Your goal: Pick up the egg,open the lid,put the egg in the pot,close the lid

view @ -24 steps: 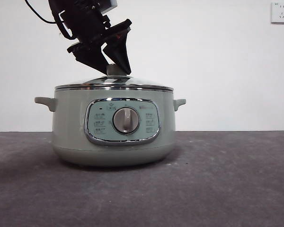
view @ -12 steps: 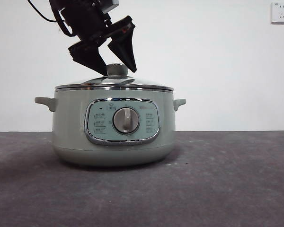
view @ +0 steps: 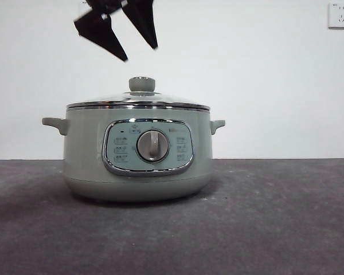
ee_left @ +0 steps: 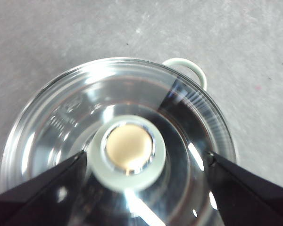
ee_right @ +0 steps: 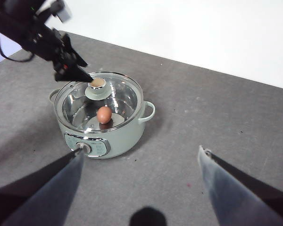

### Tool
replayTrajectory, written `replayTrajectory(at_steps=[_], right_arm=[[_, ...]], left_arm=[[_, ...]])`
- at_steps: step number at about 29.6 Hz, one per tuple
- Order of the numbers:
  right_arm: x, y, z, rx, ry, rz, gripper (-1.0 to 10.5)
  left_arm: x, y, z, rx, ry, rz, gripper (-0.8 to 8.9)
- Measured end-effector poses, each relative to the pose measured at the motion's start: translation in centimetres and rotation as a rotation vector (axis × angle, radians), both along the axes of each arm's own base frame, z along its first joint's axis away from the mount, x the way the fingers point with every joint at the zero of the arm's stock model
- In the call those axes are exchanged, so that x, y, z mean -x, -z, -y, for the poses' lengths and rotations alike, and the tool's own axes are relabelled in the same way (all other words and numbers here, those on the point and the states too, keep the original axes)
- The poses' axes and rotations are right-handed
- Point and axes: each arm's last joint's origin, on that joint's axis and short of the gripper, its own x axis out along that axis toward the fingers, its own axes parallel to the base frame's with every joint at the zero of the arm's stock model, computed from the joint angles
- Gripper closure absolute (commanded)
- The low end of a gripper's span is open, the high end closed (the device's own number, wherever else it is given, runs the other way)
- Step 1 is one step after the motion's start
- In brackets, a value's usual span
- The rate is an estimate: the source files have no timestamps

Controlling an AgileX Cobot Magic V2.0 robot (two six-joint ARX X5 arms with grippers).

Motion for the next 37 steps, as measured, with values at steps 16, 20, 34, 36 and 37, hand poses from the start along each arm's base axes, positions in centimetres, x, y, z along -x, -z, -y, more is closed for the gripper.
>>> replayTrajectory(at_steps=[16,20,34,36,37], right_arm=[[-2.5,3.6,-1.9,0.099,-0.017,-0.150,5.4],[-3.6,5.6,-2.7,0.139,-0.040,-0.233,6.0],[-5.3,9.3,-4.0,0.201,-0.020,-0.383,9.5],[-5.5,9.4,-4.2,0.203,-0.016,-0.391,9.5],[-5.6,9.4,-4.2,0.205,-0.013,-0.393,9.5]], left_arm=[[11.6,-8.3,-5.7,0.029,-0.017,-0.008,4.06],[13.8,-9.5,-6.3,0.087,0.025,0.028,6.03],[16.4,-10.4,-5.9,0.115,0.101,0.066,8.17],[16.3,-10.4,-5.9,0.115,0.101,0.066,8.17],[16.3,-10.4,-5.8,0.114,0.101,0.065,8.17]])
